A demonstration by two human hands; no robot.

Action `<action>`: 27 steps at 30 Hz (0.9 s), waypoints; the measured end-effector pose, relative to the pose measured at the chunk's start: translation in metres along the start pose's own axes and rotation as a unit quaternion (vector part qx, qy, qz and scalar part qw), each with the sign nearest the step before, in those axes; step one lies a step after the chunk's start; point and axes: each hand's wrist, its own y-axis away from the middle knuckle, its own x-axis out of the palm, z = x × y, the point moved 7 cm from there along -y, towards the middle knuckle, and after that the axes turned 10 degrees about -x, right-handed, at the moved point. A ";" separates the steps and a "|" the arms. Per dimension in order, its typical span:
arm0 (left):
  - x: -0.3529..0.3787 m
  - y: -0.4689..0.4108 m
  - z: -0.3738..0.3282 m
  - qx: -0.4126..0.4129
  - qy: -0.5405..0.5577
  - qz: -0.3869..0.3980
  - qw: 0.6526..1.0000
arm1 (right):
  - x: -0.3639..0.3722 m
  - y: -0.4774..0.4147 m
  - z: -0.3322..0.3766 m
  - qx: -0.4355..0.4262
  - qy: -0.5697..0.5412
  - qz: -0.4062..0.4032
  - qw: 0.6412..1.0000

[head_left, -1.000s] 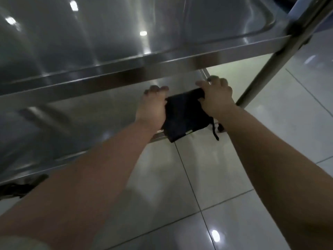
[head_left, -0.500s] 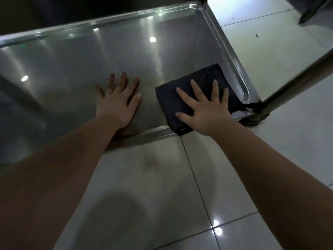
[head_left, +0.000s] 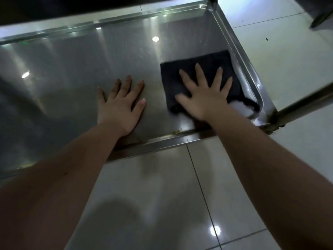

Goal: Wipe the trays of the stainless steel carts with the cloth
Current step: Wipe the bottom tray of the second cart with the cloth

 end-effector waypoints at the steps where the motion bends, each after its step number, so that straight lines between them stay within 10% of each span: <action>1: 0.000 0.000 0.000 0.001 0.002 -0.003 1.000 | 0.009 0.024 0.007 -0.017 0.010 -0.003 1.000; 12: 0.001 0.001 -0.004 0.003 0.016 -0.009 1.000 | 0.001 0.072 -0.056 0.112 0.014 0.037 0.993; 27: -0.002 0.003 -0.004 0.002 0.004 -0.014 1.000 | -0.026 -0.021 -0.057 0.019 0.048 0.135 0.989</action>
